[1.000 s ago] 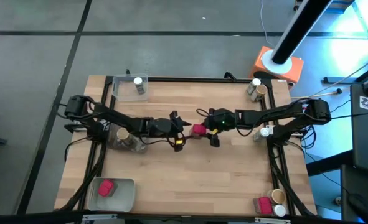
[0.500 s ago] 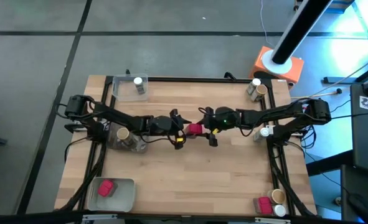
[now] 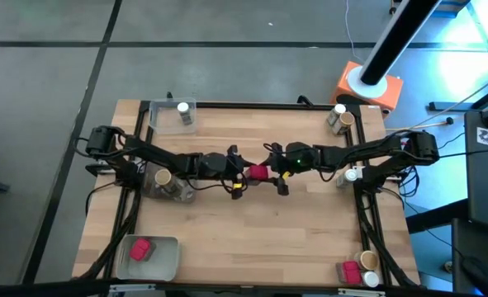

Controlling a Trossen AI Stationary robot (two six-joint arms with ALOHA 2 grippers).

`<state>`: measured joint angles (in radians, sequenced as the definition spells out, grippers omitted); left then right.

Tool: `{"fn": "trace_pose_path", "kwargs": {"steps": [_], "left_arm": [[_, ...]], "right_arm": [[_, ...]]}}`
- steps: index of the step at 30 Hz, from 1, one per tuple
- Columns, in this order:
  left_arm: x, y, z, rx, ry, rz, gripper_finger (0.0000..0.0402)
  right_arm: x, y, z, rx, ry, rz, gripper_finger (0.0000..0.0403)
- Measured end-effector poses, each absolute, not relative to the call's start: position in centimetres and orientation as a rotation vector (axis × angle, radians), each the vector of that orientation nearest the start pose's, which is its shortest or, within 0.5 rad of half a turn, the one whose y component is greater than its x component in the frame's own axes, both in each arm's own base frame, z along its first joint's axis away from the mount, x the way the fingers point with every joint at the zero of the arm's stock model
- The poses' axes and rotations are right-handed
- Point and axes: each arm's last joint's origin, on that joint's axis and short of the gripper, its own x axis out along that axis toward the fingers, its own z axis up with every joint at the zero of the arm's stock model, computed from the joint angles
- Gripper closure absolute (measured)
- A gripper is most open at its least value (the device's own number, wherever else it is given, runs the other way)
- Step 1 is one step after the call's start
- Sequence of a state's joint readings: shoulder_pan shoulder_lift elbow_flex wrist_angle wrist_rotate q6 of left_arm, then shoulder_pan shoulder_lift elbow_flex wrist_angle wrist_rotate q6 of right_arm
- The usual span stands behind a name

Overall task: Sort spices by type
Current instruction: Put the top red spice can into the gray bin

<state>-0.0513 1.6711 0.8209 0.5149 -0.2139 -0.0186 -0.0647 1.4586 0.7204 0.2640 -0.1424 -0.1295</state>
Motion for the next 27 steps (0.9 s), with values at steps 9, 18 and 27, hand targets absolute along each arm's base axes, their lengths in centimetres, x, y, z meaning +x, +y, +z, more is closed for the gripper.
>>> {"fn": "trace_pose_path", "kwargs": {"steps": [9, 18, 27], "left_arm": [[33.2, -2.0, 20.9, 0.033, 0.336, 0.173, 0.0212], [29.2, -5.5, 25.9, 0.068, 0.352, 0.190, 0.0212], [27.4, -11.7, 30.7, 0.151, 0.499, 0.251, 0.0212]], "right_arm": [[28.6, -1.4, 22.0, 0.027, 0.444, 0.114, 0.0138], [25.6, -1.3, 23.8, 0.017, 0.524, 0.056, 0.0139], [25.8, -1.4, 20.4, 0.081, 0.518, 0.021, 0.0139]]}}
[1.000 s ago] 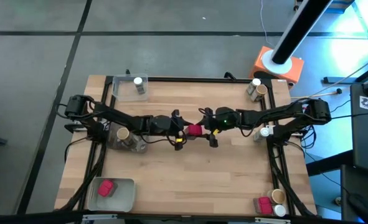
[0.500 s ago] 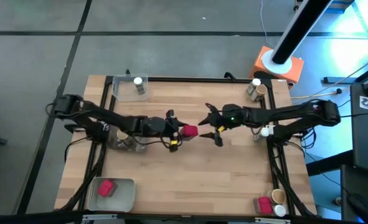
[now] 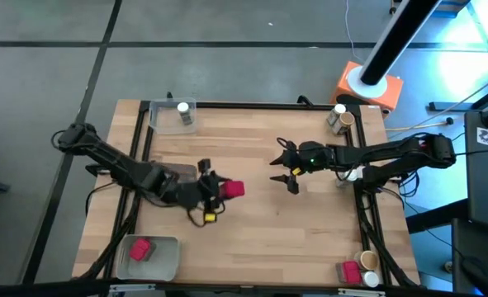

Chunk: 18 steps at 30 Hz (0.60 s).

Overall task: Sort spices by type
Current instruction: Put the top red spice can into the gray bin

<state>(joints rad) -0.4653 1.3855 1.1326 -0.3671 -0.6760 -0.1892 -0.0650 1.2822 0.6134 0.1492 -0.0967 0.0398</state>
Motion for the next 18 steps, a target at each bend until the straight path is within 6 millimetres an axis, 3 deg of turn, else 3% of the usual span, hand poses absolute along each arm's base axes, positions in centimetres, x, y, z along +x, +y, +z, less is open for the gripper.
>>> {"fn": "trace_pose_path", "kwargs": {"steps": [9, 18], "left_arm": [[23.9, -16.9, 30.9, -0.048, 0.547, 0.214, 0.0212], [19.9, -19.6, 29.5, -0.302, 0.726, 0.181, 0.0212]], "right_arm": [[26.6, -1.1, 18.0, 0.163, 0.567, -0.011, 0.0139], [28.0, -0.4, 16.7, 0.205, 0.529, -0.047, 0.0139]]}}
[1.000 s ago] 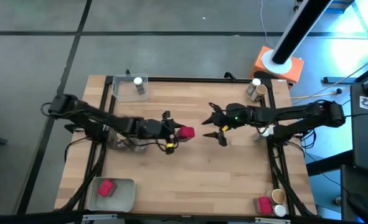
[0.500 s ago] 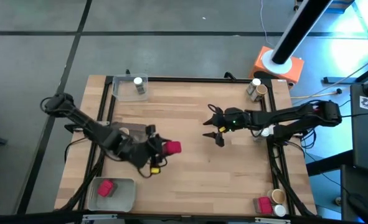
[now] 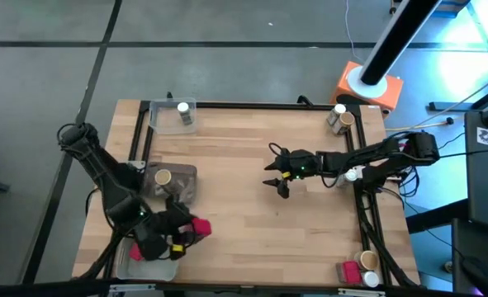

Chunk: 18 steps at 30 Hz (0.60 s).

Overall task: Sort spices by type
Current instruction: Put the top red spice can into the gray bin

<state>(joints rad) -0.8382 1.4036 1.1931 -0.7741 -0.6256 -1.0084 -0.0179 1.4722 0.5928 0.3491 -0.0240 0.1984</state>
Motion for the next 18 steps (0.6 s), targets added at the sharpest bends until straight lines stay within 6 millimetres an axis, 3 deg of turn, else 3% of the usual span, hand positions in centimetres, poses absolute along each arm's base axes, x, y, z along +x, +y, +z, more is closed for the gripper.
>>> {"fn": "trace_pose_path", "kwargs": {"steps": [4, 13, 18], "left_arm": [[18.3, -20.7, 29.2, -0.411, 0.820, 0.144, 0.0212], [15.0, -23.0, 28.8, -0.476, 0.886, 0.096, 0.0212], [13.3, -25.0, 27.3, -0.475, 0.913, 0.107, 0.0212]], "right_arm": [[28.5, -0.2, 15.7, 0.216, 0.527, -0.098, 0.0139], [29.5, -0.1, 12.0, 0.247, 0.599, -0.200, 0.0139], [29.6, 0.3, 11.1, 0.290, 0.621, -0.211, 0.0139]]}}
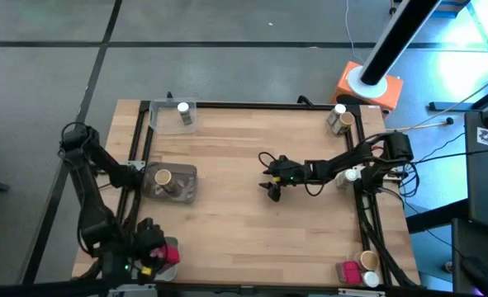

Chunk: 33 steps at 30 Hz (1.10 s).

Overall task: Sort spices by type
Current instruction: Put the top red spice can into the gray bin

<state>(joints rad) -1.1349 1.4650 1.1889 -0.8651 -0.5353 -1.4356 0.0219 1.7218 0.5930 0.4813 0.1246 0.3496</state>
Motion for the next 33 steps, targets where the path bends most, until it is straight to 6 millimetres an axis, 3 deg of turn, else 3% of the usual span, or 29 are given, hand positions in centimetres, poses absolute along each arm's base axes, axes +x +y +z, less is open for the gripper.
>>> {"fn": "trace_pose_path", "kwargs": {"steps": [11, 15, 23, 33], "left_arm": [[11.8, -26.7, 23.4, -0.317, 0.930, 0.245, 0.0212], [10.9, -26.8, 22.8, -0.238, 0.867, 0.275, 0.0212], [8.1, -27.4, 22.2, -0.248, 0.705, 0.306, 0.0212], [8.1, -28.4, 20.1, -0.217, 0.699, 0.329, 0.0212]], "right_arm": [[29.7, 0.2, 11.2, 0.316, 0.598, -0.205, 0.0139], [29.7, 0.2, 11.2, 0.317, 0.596, -0.205, 0.0139], [29.8, 0.2, 11.3, 0.320, 0.593, -0.206, 0.0139], [30.2, 0.2, 11.7, 0.333, 0.557, -0.211, 0.0139]]}}
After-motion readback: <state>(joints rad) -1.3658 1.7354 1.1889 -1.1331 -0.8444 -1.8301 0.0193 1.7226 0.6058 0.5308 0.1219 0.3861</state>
